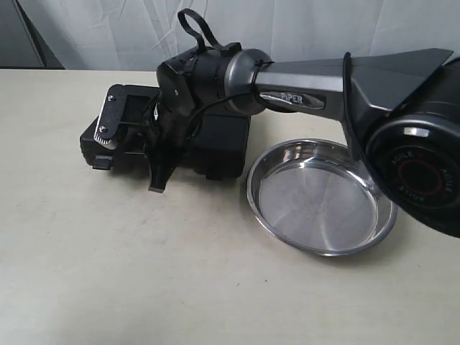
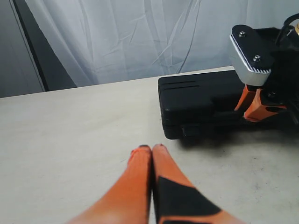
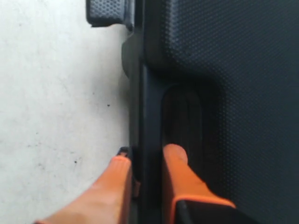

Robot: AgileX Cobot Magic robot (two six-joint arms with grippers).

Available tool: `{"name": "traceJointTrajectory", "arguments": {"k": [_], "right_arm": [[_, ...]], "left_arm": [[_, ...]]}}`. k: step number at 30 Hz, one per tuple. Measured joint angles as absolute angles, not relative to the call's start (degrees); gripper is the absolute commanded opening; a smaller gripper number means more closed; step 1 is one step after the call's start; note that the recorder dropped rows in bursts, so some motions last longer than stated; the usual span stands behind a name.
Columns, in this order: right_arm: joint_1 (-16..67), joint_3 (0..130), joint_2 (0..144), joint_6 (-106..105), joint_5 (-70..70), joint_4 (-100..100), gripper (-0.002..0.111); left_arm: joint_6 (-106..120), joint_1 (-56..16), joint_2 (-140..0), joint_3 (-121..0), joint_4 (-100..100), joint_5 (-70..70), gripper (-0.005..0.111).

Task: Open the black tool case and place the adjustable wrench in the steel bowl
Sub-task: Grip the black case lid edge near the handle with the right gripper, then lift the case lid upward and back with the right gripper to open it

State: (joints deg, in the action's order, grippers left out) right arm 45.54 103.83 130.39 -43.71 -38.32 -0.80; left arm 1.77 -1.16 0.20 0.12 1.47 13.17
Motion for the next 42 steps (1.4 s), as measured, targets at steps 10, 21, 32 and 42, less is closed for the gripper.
{"name": "traceJointTrajectory", "arguments": {"k": [10, 21, 32, 42], "right_arm": [[45.54, 103.83, 131.96, -45.78, -39.82, -5.12, -0.001], [45.34, 103.83, 129.09, -46.71, -38.31, -9.04, -0.001], [45.3, 103.83, 125.11, -47.31, -35.41, -3.18, -0.001], [45.08, 103.83, 121.89, -47.78, -35.37, -1.03, -0.001]], "left_arm": [[1.77, -1.16, 0.2, 0.12, 1.47, 13.17, 0.0], [1.77, -1.16, 0.2, 0.12, 1.47, 13.17, 0.0], [1.77, -1.16, 0.2, 0.12, 1.47, 13.17, 0.0], [1.77, -1.16, 0.2, 0.12, 1.47, 13.17, 0.0]]}}
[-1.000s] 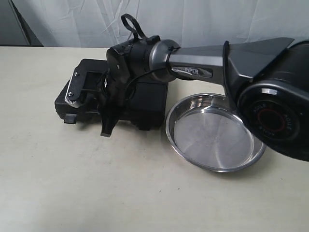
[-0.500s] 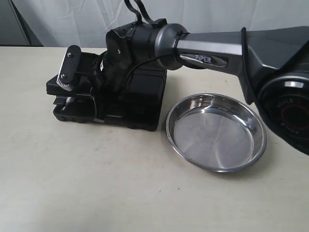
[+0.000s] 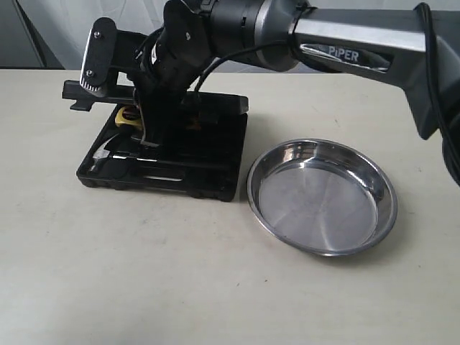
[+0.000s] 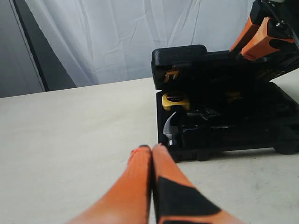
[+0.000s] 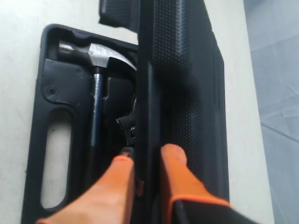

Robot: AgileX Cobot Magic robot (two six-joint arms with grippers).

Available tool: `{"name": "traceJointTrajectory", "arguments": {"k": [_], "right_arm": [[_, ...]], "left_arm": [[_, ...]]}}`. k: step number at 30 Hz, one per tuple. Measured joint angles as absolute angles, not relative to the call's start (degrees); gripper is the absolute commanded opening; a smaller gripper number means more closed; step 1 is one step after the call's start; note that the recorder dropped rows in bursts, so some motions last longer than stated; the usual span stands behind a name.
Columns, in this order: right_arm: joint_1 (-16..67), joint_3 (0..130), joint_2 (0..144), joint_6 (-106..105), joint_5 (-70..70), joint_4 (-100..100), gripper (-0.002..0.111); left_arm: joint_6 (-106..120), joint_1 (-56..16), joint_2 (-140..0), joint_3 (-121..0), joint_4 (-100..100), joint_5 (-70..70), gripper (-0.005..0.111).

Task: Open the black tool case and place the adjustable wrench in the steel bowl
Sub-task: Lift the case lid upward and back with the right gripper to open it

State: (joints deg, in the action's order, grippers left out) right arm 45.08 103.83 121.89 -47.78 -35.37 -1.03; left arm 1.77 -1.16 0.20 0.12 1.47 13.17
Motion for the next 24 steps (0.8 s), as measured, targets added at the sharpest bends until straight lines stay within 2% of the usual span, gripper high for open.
{"name": "traceJointTrajectory", "arguments": {"k": [15, 24], "right_arm": [[45.53, 103.83, 117.29, -48.02, -42.77, -0.94, -0.001], [45.75, 103.83, 116.62, -48.02, -40.29, 3.3, -0.001]], "left_arm": [[1.77, -1.16, 0.2, 0.12, 1.47, 13.17, 0.0], [1.77, -1.16, 0.2, 0.12, 1.47, 13.17, 0.0]]}}
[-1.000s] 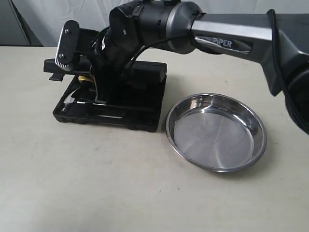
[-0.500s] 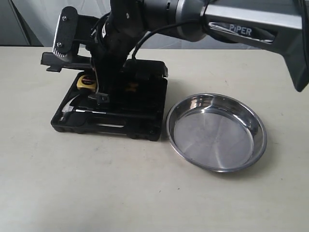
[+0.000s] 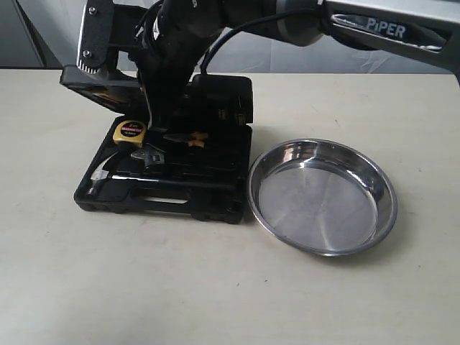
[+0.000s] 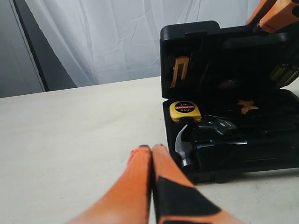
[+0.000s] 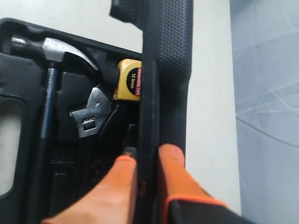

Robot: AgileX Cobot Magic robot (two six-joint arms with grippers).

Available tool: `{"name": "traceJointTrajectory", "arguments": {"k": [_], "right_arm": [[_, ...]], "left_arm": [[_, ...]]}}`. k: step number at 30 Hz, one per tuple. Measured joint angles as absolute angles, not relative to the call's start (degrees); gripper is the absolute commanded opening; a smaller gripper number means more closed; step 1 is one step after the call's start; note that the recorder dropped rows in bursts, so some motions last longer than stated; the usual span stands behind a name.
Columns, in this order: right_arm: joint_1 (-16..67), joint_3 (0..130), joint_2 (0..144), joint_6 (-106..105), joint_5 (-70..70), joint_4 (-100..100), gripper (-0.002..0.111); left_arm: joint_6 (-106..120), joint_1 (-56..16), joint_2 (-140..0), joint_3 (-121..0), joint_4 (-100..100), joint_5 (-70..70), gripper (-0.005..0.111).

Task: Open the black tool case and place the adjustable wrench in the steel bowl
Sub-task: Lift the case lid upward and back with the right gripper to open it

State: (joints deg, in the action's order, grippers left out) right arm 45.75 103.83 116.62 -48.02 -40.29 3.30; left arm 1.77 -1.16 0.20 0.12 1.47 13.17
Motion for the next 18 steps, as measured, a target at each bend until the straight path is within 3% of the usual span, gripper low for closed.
{"name": "traceJointTrajectory", "arguments": {"k": [18], "right_arm": [[42.42, 103.83, 116.52, -46.95, -32.77, 8.52, -0.001]], "left_arm": [[1.77, -1.16, 0.2, 0.12, 1.47, 13.17, 0.0]]}}
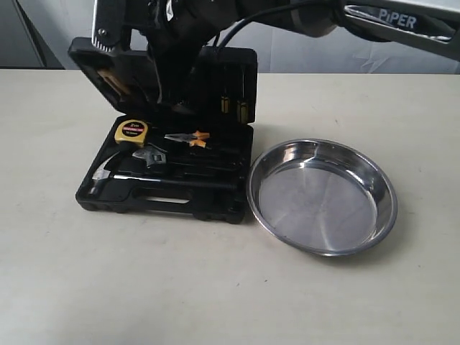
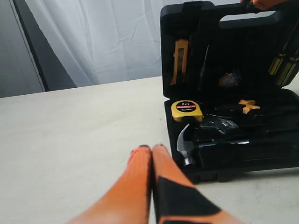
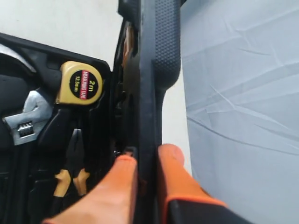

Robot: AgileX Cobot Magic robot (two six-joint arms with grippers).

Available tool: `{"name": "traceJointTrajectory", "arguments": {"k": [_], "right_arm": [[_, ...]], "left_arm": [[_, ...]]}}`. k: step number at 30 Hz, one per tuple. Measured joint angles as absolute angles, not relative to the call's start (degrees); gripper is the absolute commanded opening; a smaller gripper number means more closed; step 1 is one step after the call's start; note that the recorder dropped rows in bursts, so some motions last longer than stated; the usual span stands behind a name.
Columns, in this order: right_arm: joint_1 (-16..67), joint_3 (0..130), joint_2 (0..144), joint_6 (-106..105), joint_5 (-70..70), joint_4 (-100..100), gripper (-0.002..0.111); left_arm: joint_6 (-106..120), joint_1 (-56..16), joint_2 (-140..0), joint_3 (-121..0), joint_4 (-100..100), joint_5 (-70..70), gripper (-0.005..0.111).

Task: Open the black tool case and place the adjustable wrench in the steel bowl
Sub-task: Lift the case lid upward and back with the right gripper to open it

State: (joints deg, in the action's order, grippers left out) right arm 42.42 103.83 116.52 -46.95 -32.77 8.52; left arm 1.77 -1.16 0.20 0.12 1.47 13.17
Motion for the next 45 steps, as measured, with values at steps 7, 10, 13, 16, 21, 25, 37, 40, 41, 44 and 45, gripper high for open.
{"name": "traceJointTrajectory", "arguments": {"k": [7, 10, 13, 16, 21, 25, 37, 40, 41, 44, 45], "right_arm": [[38.85, 104.14, 117.27, -46.71, -28.6, 8.52, -0.001], [37.84, 104.66, 118.58, -46.71, -25.5, 8.96, -0.001], [37.17, 105.02, 120.31, -46.71, -21.97, 9.84, -0.001], [36.55, 105.5, 122.11, -46.71, -17.83, 10.7, -0.001], [36.24, 106.15, 124.6, -46.81, -12.29, 11.48, -0.001], [36.15, 106.51, 125.99, -46.92, -10.25, 11.61, -0.001], [35.85, 107.45, 128.71, -46.92, -6.08, 11.12, -0.001], [35.76, 107.45, 128.95, -46.92, -5.42, 10.91, -0.001], [35.76, 107.45, 129.08, -46.92, -5.27, 10.91, 0.0], [35.76, 107.45, 129.06, -45.49, -5.28, 10.91, 0.013], [35.76, 107.45, 129.06, -44.65, -5.28, 10.91, 0.022]], "left_arm": [[1.77, -1.16, 0.2, 0.12, 1.47, 13.17, 0.0], [1.77, -1.16, 0.2, 0.12, 1.47, 13.17, 0.0], [1.77, -1.16, 0.2, 0.12, 1.47, 13.17, 0.0], [1.77, -1.16, 0.2, 0.12, 1.47, 13.17, 0.0], [1.77, -1.16, 0.2, 0.12, 1.47, 13.17, 0.0], [1.77, -1.16, 0.2, 0.12, 1.47, 13.17, 0.0], [1.77, -1.16, 0.2, 0.12, 1.47, 13.17, 0.0], [1.77, -1.16, 0.2, 0.12, 1.47, 13.17, 0.0], [1.77, -1.16, 0.2, 0.12, 1.47, 13.17, 0.0], [1.77, -1.16, 0.2, 0.12, 1.47, 13.17, 0.0], [1.77, -1.16, 0.2, 0.12, 1.47, 13.17, 0.0]]}}
